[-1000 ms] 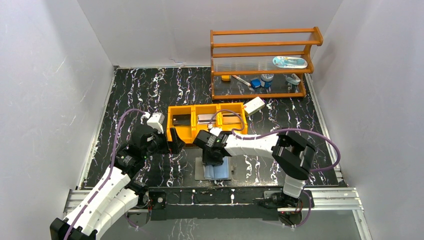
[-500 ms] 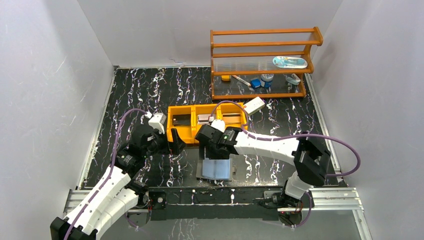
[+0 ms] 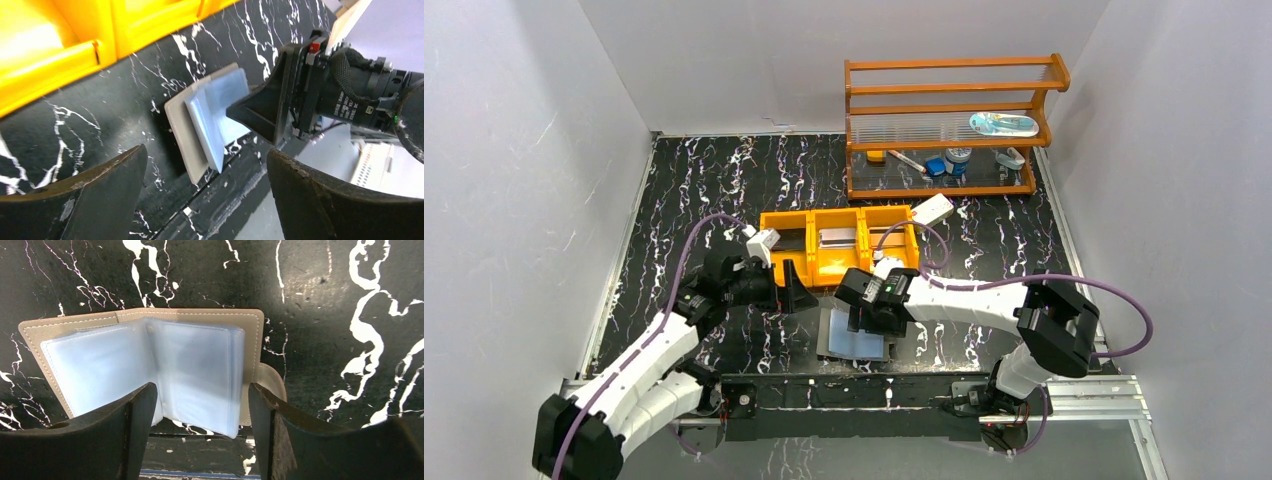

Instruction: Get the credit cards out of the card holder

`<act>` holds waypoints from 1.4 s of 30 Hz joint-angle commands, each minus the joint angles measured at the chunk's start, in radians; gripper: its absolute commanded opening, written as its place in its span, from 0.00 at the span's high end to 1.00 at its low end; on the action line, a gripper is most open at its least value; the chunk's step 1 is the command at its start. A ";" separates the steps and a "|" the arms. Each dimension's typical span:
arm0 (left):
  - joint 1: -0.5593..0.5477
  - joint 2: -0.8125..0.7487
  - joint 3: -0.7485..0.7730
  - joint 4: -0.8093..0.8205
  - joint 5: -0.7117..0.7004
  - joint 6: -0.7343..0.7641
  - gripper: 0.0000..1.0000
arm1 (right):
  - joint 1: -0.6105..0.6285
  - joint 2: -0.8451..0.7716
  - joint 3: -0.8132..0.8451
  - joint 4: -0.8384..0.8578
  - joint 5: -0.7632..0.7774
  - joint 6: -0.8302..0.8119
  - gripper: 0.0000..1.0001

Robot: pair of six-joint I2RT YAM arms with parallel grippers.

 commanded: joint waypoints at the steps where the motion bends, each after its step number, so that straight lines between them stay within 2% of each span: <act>1: 0.003 0.067 0.014 0.021 0.182 -0.028 0.15 | -0.001 0.020 -0.019 0.096 -0.021 0.021 0.28; 5: -0.020 0.111 0.003 0.021 0.206 -0.049 0.20 | -0.002 0.053 -0.009 0.117 -0.039 0.006 0.40; 10: -0.113 0.208 -0.010 -0.004 0.180 -0.070 0.26 | -0.002 0.058 -0.011 0.128 -0.041 -0.001 0.55; 15: -0.188 0.255 -0.029 -0.001 0.090 -0.122 0.34 | -0.006 0.016 -0.031 0.173 -0.059 -0.008 0.54; 21: -0.198 0.258 -0.055 0.002 0.063 -0.142 0.60 | -0.048 -0.104 -0.158 0.404 -0.185 -0.008 0.56; 24: -0.198 0.258 -0.063 0.007 0.059 -0.144 0.71 | -0.061 -0.178 -0.229 0.519 -0.213 0.007 0.60; 26: -0.200 0.264 -0.064 0.012 0.061 -0.144 0.74 | -0.070 -0.214 -0.269 0.593 -0.231 0.014 0.59; 29: -0.200 0.272 -0.067 0.020 0.061 -0.151 0.78 | -0.089 -0.225 -0.298 0.615 -0.256 0.023 0.56; 35: -0.200 0.283 -0.068 0.031 0.062 -0.165 0.86 | -0.108 -0.164 -0.294 0.700 -0.393 -0.002 0.56; 42: -0.200 0.289 -0.067 0.033 0.061 -0.171 0.90 | -0.109 -0.074 -0.210 0.565 -0.358 -0.015 0.70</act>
